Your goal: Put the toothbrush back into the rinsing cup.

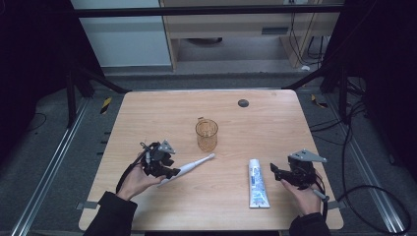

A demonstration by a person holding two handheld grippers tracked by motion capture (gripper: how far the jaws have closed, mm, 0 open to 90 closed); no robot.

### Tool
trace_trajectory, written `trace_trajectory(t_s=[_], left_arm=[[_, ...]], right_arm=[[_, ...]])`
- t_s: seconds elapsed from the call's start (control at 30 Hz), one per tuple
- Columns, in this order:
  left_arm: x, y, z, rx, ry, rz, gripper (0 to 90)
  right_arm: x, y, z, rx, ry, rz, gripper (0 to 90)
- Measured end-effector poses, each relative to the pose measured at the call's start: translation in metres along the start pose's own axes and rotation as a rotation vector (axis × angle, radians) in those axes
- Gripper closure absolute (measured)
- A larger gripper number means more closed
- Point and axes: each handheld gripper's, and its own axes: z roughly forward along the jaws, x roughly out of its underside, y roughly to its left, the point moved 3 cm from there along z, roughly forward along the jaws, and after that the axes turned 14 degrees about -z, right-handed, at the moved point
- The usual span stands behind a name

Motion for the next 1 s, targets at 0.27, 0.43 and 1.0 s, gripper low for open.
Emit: trace_trajectory(t_s=[0.27, 0.43, 1.0], left_arm=[[0.003, 0.002, 0.007, -0.018, 0.042, 0.015, 53.1], [0.002, 0.002, 0.009, -0.020, 0.055, 0.022, 52.8], [-0.027, -0.008, 0.023, -0.020, 0.076, 0.075, 52.5]], right_arm=[[0.001, -0.001, 0.001, 0.003, 0.005, 0.000, 25.8], [0.001, -0.001, 0.002, 0.002, 0.010, 0.000, 25.8], [0.001, -0.001, 0.002, 0.000, 0.014, 0.003, 25.9]])
